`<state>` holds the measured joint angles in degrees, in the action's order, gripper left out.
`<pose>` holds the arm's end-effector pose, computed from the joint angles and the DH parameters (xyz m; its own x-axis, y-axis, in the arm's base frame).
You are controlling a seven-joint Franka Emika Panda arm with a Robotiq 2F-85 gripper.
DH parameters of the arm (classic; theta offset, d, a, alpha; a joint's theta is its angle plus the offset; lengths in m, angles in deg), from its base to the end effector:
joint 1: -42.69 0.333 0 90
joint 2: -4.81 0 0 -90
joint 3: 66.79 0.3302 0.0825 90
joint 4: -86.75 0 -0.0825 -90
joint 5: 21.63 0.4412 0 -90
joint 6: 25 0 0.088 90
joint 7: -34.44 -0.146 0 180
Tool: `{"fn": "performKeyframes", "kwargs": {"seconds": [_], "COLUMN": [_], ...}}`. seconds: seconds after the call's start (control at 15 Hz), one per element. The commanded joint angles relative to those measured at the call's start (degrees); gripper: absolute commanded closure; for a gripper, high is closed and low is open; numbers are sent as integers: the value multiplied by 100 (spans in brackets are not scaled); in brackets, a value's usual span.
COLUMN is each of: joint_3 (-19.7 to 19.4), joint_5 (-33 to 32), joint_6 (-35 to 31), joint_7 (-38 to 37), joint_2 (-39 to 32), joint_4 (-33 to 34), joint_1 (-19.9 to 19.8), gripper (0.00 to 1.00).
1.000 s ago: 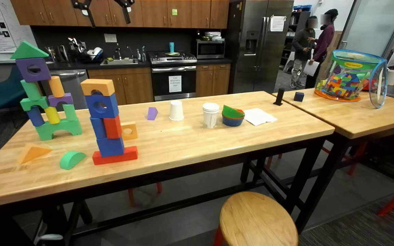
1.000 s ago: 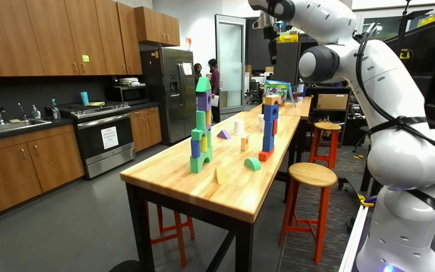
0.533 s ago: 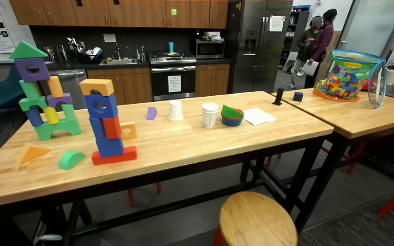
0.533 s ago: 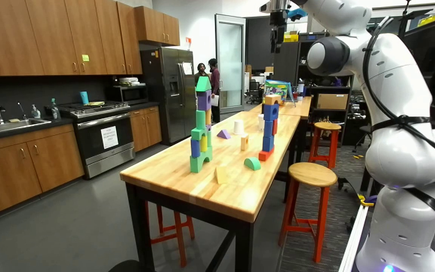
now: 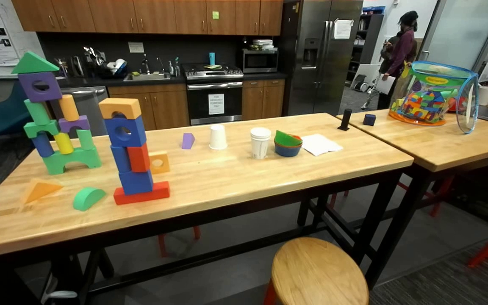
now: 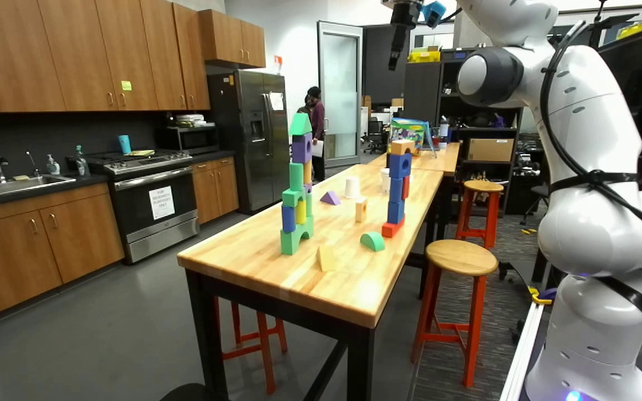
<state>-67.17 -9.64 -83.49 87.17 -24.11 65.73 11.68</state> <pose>0.5511 -0.2924 0.8007 0.8563 0.4678 0.2191 0.4731 -0.8805 0.0306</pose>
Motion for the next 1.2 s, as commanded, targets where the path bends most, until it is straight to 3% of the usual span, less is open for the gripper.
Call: {"fn": "performKeyframes", "kwargs": {"seconds": [0.0,0.6,1.13], "joint_3": [-26,-108,-60], "joint_5": [-174,-809,-767], "joint_6": [99,181,117], "joint_7": [-294,-177,-225], "joint_2": [100,67,26], "joint_4": [-38,-44,-61], "joint_1": [253,869,827], "gripper": [0,0,0]}}
